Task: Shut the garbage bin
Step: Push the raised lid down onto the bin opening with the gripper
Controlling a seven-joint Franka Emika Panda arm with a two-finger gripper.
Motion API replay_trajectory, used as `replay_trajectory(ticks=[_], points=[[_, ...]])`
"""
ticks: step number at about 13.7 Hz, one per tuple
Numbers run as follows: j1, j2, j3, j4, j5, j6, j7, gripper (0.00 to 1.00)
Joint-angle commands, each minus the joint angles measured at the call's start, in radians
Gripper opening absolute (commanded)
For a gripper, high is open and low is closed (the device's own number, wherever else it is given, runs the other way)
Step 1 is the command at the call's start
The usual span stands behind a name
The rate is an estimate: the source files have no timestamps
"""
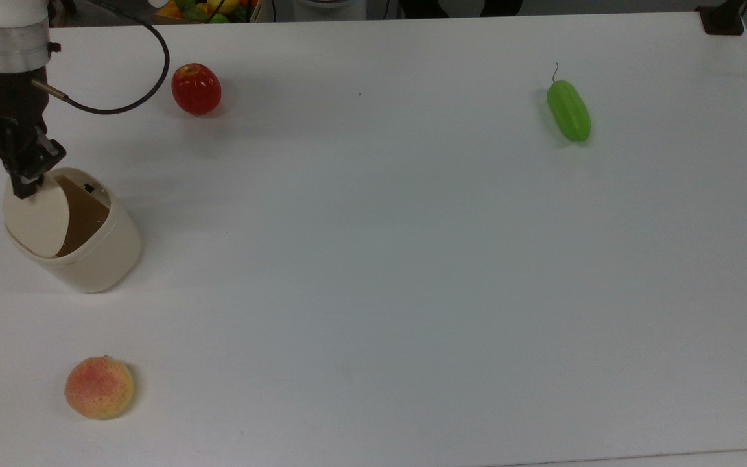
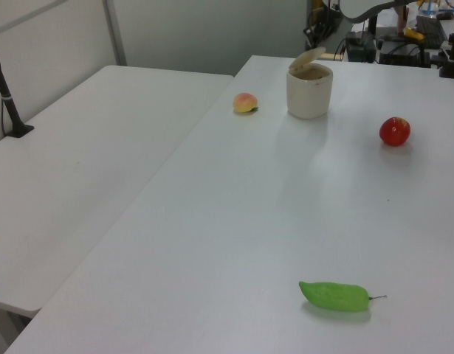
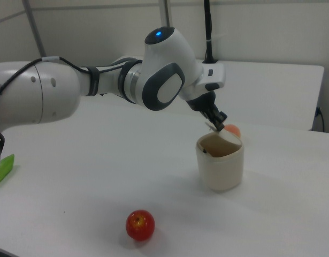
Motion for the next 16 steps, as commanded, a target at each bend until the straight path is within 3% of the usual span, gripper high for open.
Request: replay_trajectory(ticks=[1, 16], points=[[0.028, -0.027, -0.007, -0.016, 0.008, -0.119, 0.018, 0.0], [0.029, 0.002, -0.007, -0.056, 0.008, -0.163, 0.02, 0.0]])
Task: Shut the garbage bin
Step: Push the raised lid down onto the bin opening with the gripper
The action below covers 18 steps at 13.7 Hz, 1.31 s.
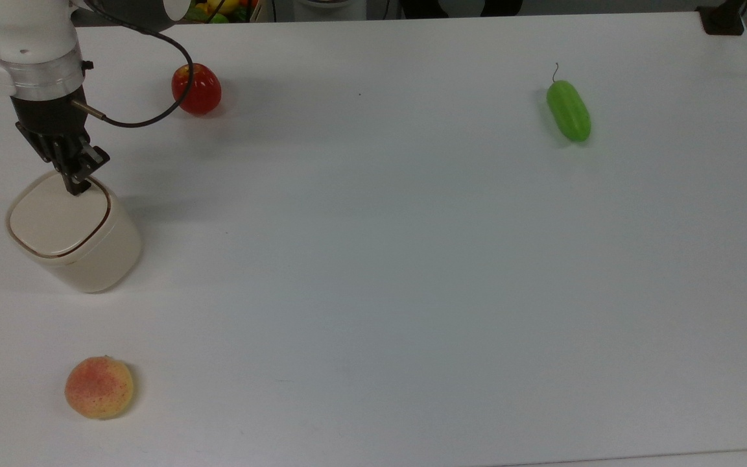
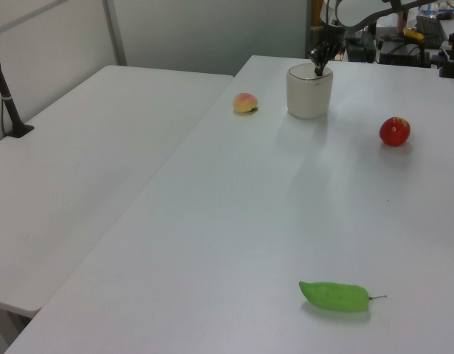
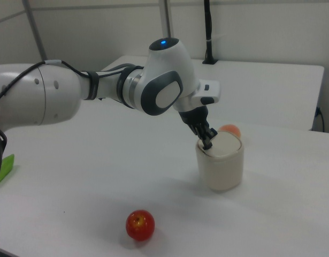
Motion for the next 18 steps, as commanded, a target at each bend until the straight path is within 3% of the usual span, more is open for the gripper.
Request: replay_trajectory(ticks=[1, 13, 18], points=[[0.01, 0.004, -0.008, -0.027, 0.008, -0.016, 0.016, 0.0], [0.01, 0.011, -0.008, -0.019, 0.008, -0.017, 0.018, 0.0], [0.016, -0.039, -0.006, 0.01, 0.011, -0.046, 0.013, 0.0]])
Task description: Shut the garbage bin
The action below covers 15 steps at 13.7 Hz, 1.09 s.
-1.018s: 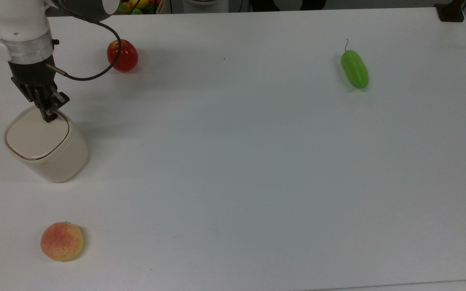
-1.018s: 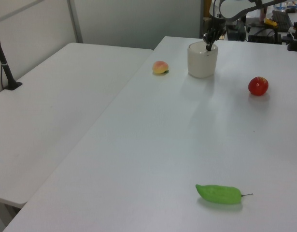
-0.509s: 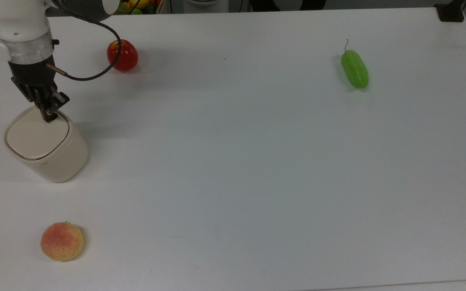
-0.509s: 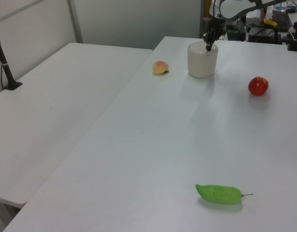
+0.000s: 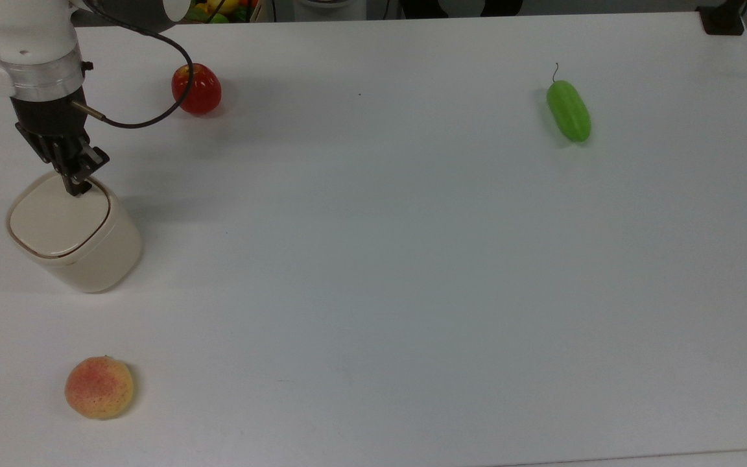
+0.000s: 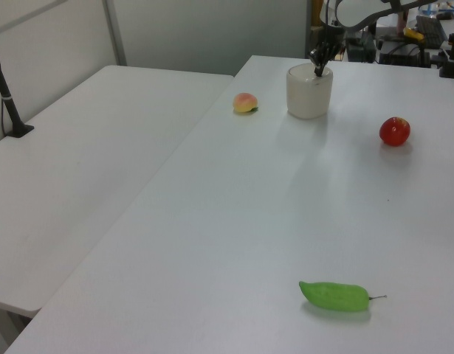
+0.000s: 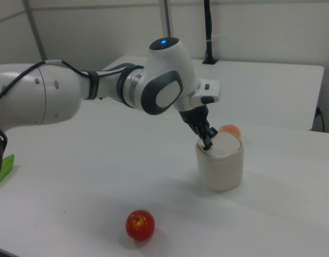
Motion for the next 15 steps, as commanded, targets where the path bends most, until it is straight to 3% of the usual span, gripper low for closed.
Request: replay_trajectory(ticks=[1, 6, 9, 12, 15], points=[[0.036, -0.067, -0.006, 0.004, 0.011, -0.071, 0.013, 0.0], [0.163, -0.166, -0.006, 0.009, 0.008, -0.242, -0.02, 0.0], [0.3, -0.245, -0.006, 0.004, 0.008, -0.418, -0.1, 0.0], [0.39, -0.31, -0.006, -0.013, 0.006, -0.544, -0.172, 0.0], [0.423, -0.399, -0.006, -0.051, 0.006, -0.627, -0.231, 0.0]])
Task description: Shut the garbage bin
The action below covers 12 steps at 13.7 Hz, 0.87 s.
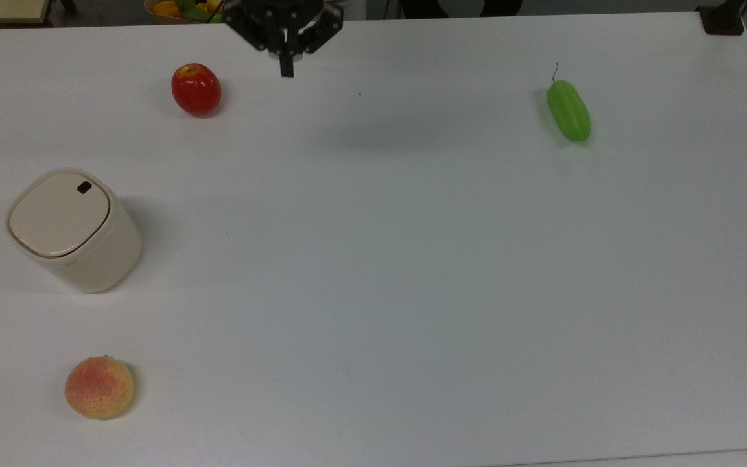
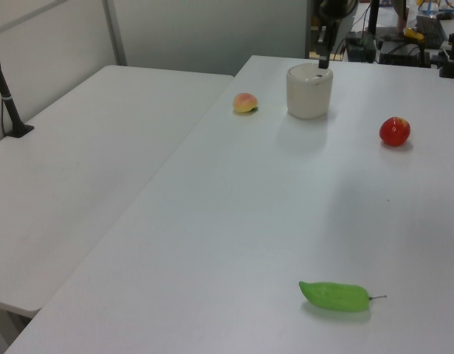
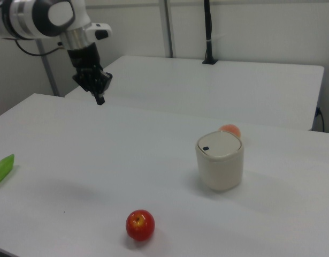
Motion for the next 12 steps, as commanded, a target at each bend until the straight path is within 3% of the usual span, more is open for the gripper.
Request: replay_trajectory(ticks=[1, 4, 5, 6, 7, 9, 12], points=[[0.045, -0.113, -0.016, -0.077, 0.007, -0.071, -0.086, 0.0], [0.052, -0.138, -0.016, -0.073, 0.008, -0.123, -0.085, 0.0], [0.052, -0.136, -0.016, -0.073, 0.008, -0.123, -0.077, 0.05], [0.049, -0.138, -0.016, -0.073, 0.008, -0.123, -0.074, 0.23], [0.042, -0.136, -0.017, -0.071, 0.008, -0.119, -0.077, 0.35], [0.039, -0.138, -0.024, -0.07, 0.007, -0.123, -0.077, 0.96], [0.038, -0.139, -0.028, -0.07, 0.0, -0.122, -0.075, 1.0]])
